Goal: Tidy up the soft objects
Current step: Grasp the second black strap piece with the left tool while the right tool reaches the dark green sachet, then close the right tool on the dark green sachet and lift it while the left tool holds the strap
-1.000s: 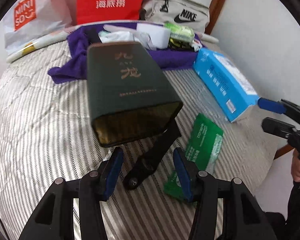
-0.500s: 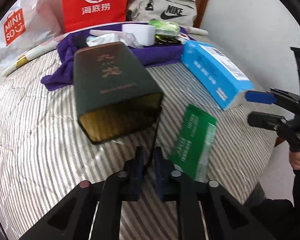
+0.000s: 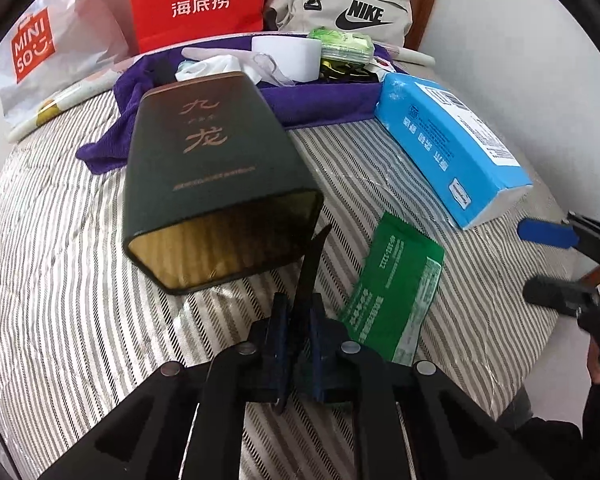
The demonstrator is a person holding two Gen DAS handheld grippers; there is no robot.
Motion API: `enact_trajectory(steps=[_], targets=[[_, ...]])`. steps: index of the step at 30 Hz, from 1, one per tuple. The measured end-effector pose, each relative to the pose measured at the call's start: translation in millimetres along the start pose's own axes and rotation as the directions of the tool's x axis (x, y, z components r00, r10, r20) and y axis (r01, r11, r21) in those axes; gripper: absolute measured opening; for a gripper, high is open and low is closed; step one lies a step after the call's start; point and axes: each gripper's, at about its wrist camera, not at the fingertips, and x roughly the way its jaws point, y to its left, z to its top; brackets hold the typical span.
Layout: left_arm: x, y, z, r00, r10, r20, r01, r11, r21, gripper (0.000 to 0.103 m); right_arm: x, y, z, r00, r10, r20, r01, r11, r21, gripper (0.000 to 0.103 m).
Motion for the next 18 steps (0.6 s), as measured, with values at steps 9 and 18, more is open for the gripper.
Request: enact_trajectory(steps=[9, 18], targets=[[-12.3, 6.4, -7.7, 1.0, 0.009, 0.017, -0.008, 0.999, -0.044, 0.004, 8.9, 16.4, -5.2, 0.999, 0.023, -0.023, -0.023, 0.999, -0.025, 0.066], [-38.8, 38.2, -29.7, 0.998, 0.038, 0.045, -0.033, 0.992, -0.121, 0.004, 39.3, 32.6, -4.9, 0.992, 0.079, -0.095, -0.078, 0.997, 0.016, 0.066]])
